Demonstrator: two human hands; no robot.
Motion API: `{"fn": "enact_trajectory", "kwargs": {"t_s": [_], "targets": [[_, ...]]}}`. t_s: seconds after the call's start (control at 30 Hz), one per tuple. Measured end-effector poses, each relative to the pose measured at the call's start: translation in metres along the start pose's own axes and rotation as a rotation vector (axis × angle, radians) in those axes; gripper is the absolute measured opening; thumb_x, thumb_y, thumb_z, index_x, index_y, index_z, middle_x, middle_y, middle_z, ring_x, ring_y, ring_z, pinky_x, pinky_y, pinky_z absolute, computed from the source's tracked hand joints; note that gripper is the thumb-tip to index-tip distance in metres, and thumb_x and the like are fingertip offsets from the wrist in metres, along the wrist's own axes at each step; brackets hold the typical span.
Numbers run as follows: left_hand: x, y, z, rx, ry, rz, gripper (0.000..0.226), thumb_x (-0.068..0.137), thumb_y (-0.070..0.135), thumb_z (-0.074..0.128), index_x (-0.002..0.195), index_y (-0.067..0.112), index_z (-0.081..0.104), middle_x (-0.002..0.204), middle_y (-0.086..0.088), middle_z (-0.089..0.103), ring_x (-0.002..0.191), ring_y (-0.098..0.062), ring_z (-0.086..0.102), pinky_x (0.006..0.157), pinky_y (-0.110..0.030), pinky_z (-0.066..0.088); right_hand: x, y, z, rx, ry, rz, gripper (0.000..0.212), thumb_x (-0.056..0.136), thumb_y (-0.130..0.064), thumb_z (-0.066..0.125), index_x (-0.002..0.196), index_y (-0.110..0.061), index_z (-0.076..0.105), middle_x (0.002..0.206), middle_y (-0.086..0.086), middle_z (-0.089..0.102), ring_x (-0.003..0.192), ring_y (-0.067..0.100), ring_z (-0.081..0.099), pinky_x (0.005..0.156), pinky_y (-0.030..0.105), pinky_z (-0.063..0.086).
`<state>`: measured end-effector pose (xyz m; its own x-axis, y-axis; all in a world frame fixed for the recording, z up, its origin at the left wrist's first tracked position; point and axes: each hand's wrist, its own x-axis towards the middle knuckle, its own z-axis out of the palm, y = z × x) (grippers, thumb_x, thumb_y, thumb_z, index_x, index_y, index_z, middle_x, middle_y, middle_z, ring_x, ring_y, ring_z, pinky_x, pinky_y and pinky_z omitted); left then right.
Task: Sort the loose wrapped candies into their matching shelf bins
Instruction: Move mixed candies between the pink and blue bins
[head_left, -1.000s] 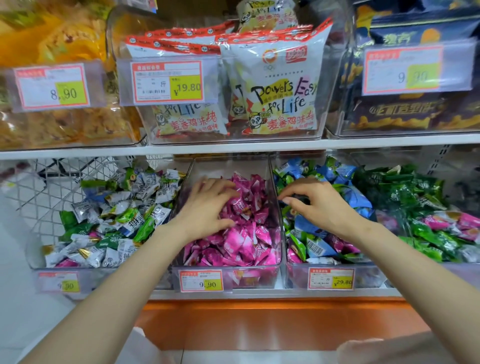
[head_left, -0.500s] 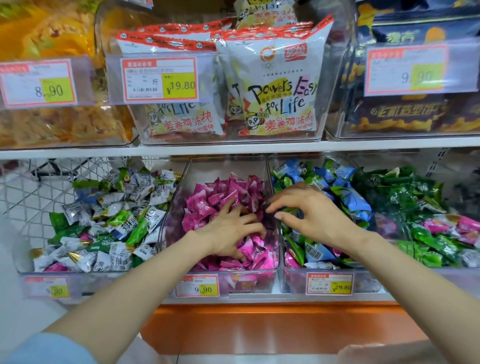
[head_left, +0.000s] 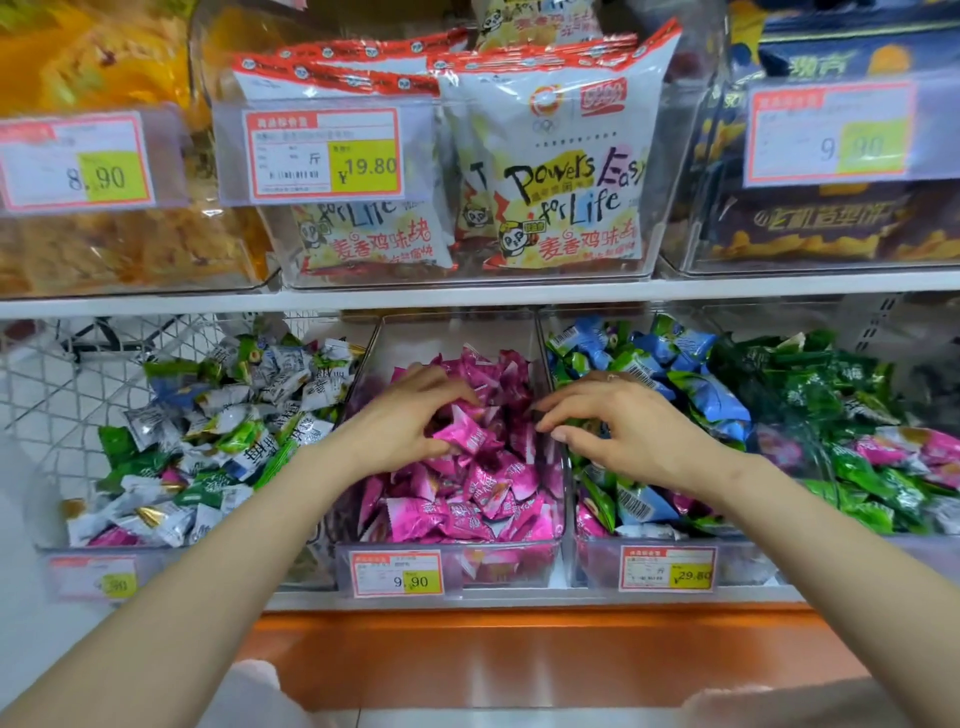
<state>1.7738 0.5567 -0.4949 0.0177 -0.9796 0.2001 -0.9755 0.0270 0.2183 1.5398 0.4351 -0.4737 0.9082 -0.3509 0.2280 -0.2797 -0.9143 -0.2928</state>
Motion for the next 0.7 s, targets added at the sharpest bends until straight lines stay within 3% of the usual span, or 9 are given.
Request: {"fn": "enact_trajectory", "kwargs": {"t_s": [0.13,0.3,0.4,0.53,0.6,0.7], "targets": [[0.004,0.000,-0.011,0.047,0.050,-0.137,0.048,0.080,0.035,0.069,0.123,0.026,0.051,0.119,-0.001,0.044,0.115,-0.018,0.036,0.095,-0.029,0.034,-0.001,-0.002,-0.002,0.012,-0.002,0.006,0.022,0.093,-0.031,0.055,0.109,-0.028,0.069,0.125,-0.013,0.060,0.119,0.007,0.050,0.101,0.033,0.039],[0.010,-0.004,0.000,0.054,0.081,-0.232,0.046,0.082,0.036,0.067,0.124,0.021,0.055,0.137,-0.001,0.034,0.128,-0.022,0.032,0.107,-0.034,0.031,-0.002,-0.003,-0.001,0.029,-0.013,0.015,0.022,0.092,-0.031,0.055,0.110,-0.028,0.068,0.129,-0.013,0.057,0.119,0.006,0.050,0.099,0.032,0.041],[0.015,-0.001,0.004,0.143,0.019,-0.239,0.054,0.085,0.045,0.060,0.134,0.030,0.045,0.145,0.004,0.030,0.132,-0.020,0.023,0.105,-0.030,0.019,-0.003,-0.002,-0.001,0.035,-0.016,0.019,0.023,0.092,-0.031,0.056,0.111,-0.028,0.068,0.131,-0.013,0.056,0.121,0.006,0.050,0.101,0.030,0.039],[0.013,0.005,0.001,0.184,-0.111,-0.210,0.075,0.076,0.055,0.064,0.141,0.038,0.030,0.149,0.008,0.023,0.135,-0.019,0.012,0.108,-0.035,0.007,-0.004,0.000,-0.001,0.046,-0.021,0.018,0.023,0.092,-0.031,0.056,0.112,-0.029,0.067,0.132,-0.013,0.055,0.121,0.006,0.050,0.102,0.029,0.039],[0.009,0.010,-0.001,0.088,-0.099,-0.141,0.070,0.072,0.048,0.072,0.134,0.032,0.043,0.145,0.006,0.028,0.134,-0.019,0.018,0.109,-0.034,0.010,-0.004,0.000,-0.002,0.050,-0.023,0.018,0.024,0.092,-0.032,0.056,0.112,-0.029,0.067,0.132,-0.013,0.055,0.122,0.006,0.049,0.103,0.028,0.038],[0.006,0.023,0.001,-0.196,-0.075,0.045,0.031,0.071,0.030,0.079,0.096,0.019,0.063,0.113,0.004,0.052,0.110,-0.014,0.044,0.103,-0.040,0.032,-0.004,0.000,-0.002,0.051,-0.023,0.016,0.024,0.091,-0.032,0.057,0.112,-0.029,0.067,0.132,-0.012,0.055,0.122,0.005,0.049,0.103,0.026,0.036]]}}
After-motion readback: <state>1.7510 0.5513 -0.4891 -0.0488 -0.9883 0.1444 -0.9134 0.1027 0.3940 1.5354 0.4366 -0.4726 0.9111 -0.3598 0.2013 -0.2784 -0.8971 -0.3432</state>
